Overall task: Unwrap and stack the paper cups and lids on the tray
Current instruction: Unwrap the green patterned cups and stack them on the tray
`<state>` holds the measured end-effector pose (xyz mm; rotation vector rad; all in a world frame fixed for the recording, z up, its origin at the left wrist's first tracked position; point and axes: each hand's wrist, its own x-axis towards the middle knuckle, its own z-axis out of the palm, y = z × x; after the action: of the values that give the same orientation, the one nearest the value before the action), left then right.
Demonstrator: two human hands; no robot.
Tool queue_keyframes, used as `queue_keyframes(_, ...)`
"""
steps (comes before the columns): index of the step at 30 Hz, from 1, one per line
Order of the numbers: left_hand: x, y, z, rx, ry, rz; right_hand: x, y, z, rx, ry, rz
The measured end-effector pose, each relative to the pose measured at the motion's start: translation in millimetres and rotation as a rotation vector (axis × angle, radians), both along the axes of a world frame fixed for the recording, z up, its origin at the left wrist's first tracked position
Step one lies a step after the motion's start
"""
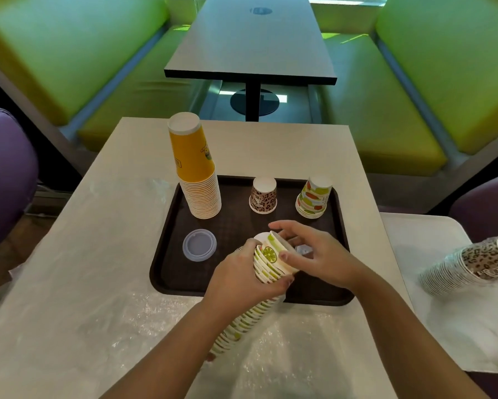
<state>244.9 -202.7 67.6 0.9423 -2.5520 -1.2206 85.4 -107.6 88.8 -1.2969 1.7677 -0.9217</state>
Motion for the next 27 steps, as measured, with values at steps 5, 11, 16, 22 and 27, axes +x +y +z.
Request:
queue_keyframes(5,-1,4,3,-0.004,0.021,-0.004,5,-1,4,0.087,0.075,0.09)
queue_keyframes(11,-1,7,4,-0.009,0.052,-0.013,3,-2,5,0.103,0.04,0.084)
queue_keyframes(16,-1,6,1,-0.023,0.032,-0.01,5,-2,5,0.142,0.04,0.109)
queue_keyframes(22,-1,3,2,-0.019,0.059,-0.029,-5,4,13,0.002,-0.086,0.011)
queue_keyframes(27,1,2,-2,-0.011,0.06,-0.039,-21,8,31,0.048,0.001,0.179)
